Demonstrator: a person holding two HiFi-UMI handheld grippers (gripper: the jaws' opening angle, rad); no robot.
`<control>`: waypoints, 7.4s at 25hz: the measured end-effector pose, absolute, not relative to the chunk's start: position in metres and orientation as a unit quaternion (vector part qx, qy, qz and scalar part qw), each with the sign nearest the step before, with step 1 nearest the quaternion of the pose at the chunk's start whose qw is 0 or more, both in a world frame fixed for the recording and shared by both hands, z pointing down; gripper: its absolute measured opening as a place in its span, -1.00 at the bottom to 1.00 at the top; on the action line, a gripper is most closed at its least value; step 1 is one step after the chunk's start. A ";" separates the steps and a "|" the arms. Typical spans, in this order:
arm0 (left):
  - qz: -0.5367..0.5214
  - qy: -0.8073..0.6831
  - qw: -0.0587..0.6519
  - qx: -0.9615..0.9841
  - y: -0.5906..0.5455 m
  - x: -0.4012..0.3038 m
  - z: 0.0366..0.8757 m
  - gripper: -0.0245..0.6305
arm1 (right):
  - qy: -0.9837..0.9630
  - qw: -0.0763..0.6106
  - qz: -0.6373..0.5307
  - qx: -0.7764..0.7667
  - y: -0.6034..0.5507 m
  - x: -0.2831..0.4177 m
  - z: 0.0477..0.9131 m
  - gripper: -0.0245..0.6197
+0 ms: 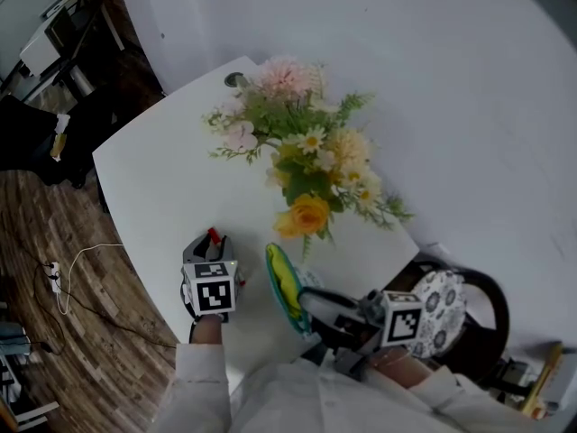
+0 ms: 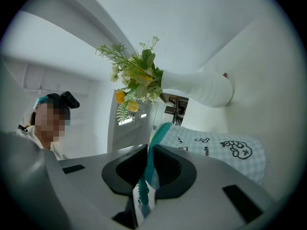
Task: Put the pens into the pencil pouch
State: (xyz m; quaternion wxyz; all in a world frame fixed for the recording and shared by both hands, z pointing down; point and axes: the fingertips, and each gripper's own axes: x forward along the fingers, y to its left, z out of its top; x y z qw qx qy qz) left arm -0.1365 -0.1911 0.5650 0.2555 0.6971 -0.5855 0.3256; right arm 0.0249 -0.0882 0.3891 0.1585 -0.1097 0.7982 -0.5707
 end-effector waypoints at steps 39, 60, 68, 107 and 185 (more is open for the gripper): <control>0.279 -0.567 0.274 0.726 -0.174 -0.125 0.544 -0.72 | 0.789 0.172 -0.579 -0.115 -0.085 0.030 0.388 -0.79; 0.021 -0.526 0.199 0.827 -0.140 -0.073 0.379 -0.72 | 0.775 0.180 -0.598 -0.097 -0.067 0.018 0.386 -0.79; -0.037 -0.498 0.138 0.856 -0.137 -0.053 0.309 -0.72 | 0.779 0.179 -0.593 -0.100 -0.069 0.018 0.385 -0.79; -0.048 -0.388 0.145 0.909 -0.085 0.001 0.310 -0.72 | 0.776 0.184 -0.594 -0.106 -0.065 0.021 0.384 -0.79; 0.085 -0.402 0.300 0.861 -0.029 -0.081 0.471 -0.72 | 0.810 0.017 -0.514 -0.282 -0.055 -0.019 0.468 -0.79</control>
